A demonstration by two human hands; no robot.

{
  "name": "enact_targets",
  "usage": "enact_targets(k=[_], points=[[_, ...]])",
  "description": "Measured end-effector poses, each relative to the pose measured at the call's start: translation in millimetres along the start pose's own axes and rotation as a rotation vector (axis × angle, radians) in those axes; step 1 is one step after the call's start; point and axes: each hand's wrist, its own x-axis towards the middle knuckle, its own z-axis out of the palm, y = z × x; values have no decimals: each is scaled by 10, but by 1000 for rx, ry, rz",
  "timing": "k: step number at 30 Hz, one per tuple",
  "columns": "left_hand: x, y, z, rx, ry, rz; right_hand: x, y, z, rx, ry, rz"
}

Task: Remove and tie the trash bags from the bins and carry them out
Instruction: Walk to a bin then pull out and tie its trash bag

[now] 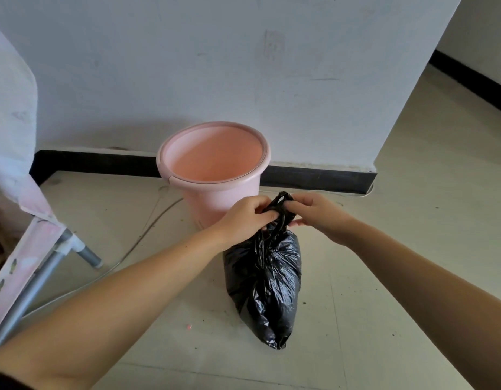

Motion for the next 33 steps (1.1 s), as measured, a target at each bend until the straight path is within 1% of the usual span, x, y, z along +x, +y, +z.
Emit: enact_targets(k=[4,7,9,10,12,14,15,17,19,22,23,24,25,27,30,31,33], points=[[52,-21,43,43,174,21,25,18,44,285,-6,20],[70,-26,38,-58,270,-7,24,0,24,555,31,40],[55,-7,35,-117,244,-12,0,-24,1,641,-52,20],[58,-3,48,-140,215,-14,-21,-39,6,596,-124,6],[87,-20,74,-190,153,-36,-45,-53,44,383,-251,-15],[95,-20,73,-261,100,-82,-35,-45,88,210,-289,1],[104,-26,66,-328,81,-101,-20,-38,82,186,-272,17],[127,-49,28,-487,55,-127,9,-37,27,206,-186,15],[134,-97,-16,-596,46,-126,42,-10,-61,310,-97,-10],[138,-188,-80,-503,-18,-122,40,82,-178,598,-5,15],[148,-216,-91,-423,-42,-124,24,124,-193,617,-4,32],[160,-238,-85,-303,-57,-107,9,173,-196,541,-15,48],[171,-273,-65,-151,-71,-69,-3,217,-184,369,-36,54],[173,-389,13,176,-138,45,-13,318,-113,-121,-74,26],[129,-611,145,526,-287,159,20,500,71,-775,-158,-166],[126,-680,170,615,-308,192,31,565,127,-916,-193,-219],[143,-763,210,726,-315,241,48,690,180,-1047,-219,-247]])
